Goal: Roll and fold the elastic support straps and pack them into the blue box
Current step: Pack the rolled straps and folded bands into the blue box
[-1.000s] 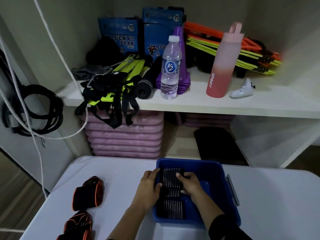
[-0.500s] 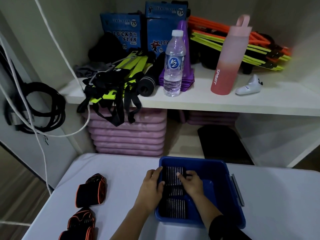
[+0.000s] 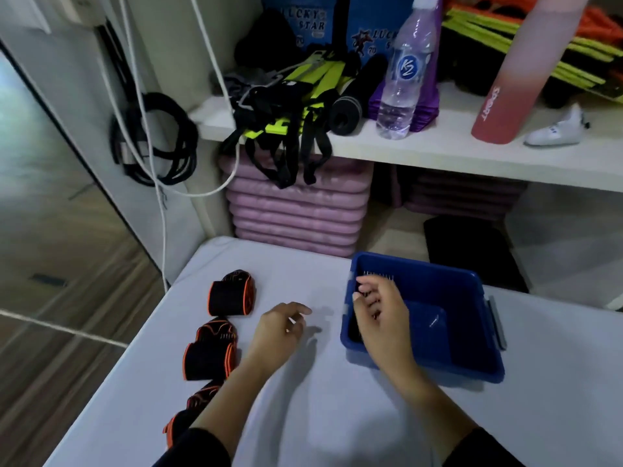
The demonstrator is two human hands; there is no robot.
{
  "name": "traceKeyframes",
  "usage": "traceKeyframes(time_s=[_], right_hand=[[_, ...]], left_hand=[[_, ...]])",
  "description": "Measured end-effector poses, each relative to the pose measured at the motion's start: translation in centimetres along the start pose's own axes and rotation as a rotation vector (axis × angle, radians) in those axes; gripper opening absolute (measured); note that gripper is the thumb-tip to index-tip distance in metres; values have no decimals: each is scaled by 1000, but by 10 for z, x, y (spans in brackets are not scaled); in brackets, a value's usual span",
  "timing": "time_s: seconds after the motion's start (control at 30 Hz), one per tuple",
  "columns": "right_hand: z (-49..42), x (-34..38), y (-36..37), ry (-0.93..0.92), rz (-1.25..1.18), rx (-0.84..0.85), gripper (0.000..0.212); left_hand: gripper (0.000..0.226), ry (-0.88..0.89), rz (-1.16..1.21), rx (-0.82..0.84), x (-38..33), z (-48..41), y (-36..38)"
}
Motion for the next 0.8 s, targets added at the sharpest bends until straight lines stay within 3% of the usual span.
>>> traceKeyframes(time_s=[0.1, 0.27, 0.43, 0.5, 0.63, 0.8], right_hand=[[42, 12, 48, -30, -38, 240, 21], [113, -19, 126, 231, 69, 666, 21], [164, -45, 174, 423, 165, 959, 84], [172, -42, 185, 426, 135, 992, 93], [176, -32, 202, 332, 109, 972, 91], [177, -33, 210, 336, 88, 876, 66]], left_hand=[[26, -70, -23, -91, 34, 41, -28], [22, -219, -106, -272, 84, 106, -66], [31, -409, -121, -399, 123, 156, -85], [35, -462, -72, -376, 131, 170, -84], [46, -509, 245, -253, 135, 187, -74], [41, -475, 230, -207, 141, 189, -68]])
Point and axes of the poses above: each hand's wrist, its own z-axis away from the middle knuckle, its own y-axis out of the palm, x = y × z, the point moved 5 cm from there along -z, towards the middle knuckle, and after that the axes turned 1 degree about -x, right-handed, at the moved point
